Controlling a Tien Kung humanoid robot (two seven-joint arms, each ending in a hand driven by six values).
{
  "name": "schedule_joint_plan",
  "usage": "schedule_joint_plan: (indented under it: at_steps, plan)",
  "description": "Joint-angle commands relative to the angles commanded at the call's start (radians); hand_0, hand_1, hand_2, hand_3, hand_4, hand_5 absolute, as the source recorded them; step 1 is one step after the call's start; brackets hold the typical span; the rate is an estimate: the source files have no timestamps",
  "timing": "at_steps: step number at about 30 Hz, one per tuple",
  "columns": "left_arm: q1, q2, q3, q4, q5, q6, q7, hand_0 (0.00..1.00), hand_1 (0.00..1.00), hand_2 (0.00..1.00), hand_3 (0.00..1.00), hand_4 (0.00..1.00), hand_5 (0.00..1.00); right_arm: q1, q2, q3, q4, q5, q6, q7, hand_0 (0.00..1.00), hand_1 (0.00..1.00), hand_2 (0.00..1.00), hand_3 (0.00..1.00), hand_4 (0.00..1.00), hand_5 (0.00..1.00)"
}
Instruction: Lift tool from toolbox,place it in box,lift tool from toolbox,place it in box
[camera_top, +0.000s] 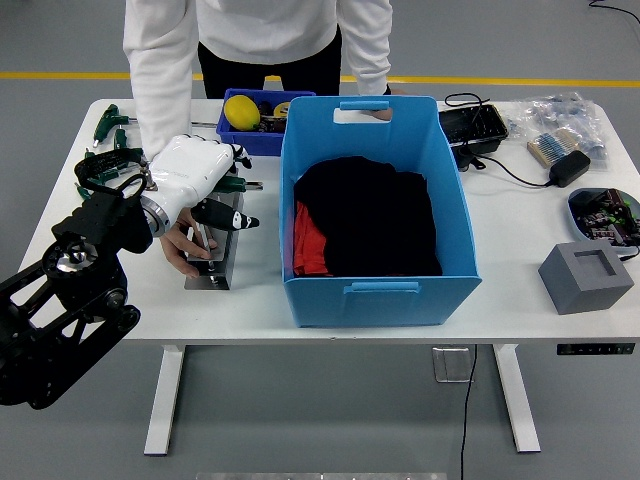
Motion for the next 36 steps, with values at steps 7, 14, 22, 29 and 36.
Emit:
schedule_joint_plan:
  at_steps: [7, 14, 22, 29, 36]
  plan:
    - [-0.012, 0.011, 0.006, -0.002, 0.000, -0.026, 0.016, 0.480, 0.507, 0.494, 0.604, 0.998, 0.473, 0.003, -0.001, 0.006, 0.000, 0.000, 0.000, 0.001, 0.696, 0.670, 0.739, 0.584, 0.791, 0.713]
    - [-0.013, 0.013, 0.005, 0.004, 0.000, -0.053, 0.031, 0.465, 0.493, 0.489, 0.596, 0.998, 0.489, 0.004, -0.003, 0.011, 0.000, -0.005, 0.002, 0.001, 0.697, 0.668, 0.738, 0.584, 0.791, 0.713]
    - [-0.009, 0.014, 0.012, 0.013, 0.000, -0.052, 0.043, 0.433, 0.468, 0.467, 0.581, 0.998, 0.498, 0.004, -0.002, 0.006, -0.001, 0.001, 0.001, -0.001, 0.697, 0.668, 0.738, 0.583, 0.791, 0.713]
    - [-0.019, 0.020, 0.025, 0.032, 0.000, -0.034, 0.060, 0.388, 0.435, 0.439, 0.534, 0.998, 0.531, 0.005, -0.001, 0.003, -0.001, 0.001, 0.001, -0.001, 0.697, 0.669, 0.738, 0.584, 0.791, 0.713]
    - [-0.029, 0.028, 0.042, 0.061, 0.000, 0.024, 0.052, 0.364, 0.410, 0.413, 0.456, 0.998, 0.538, 0.005, -0.002, 0.004, -0.001, -0.001, 0.002, -0.001, 0.696, 0.669, 0.738, 0.584, 0.791, 0.713]
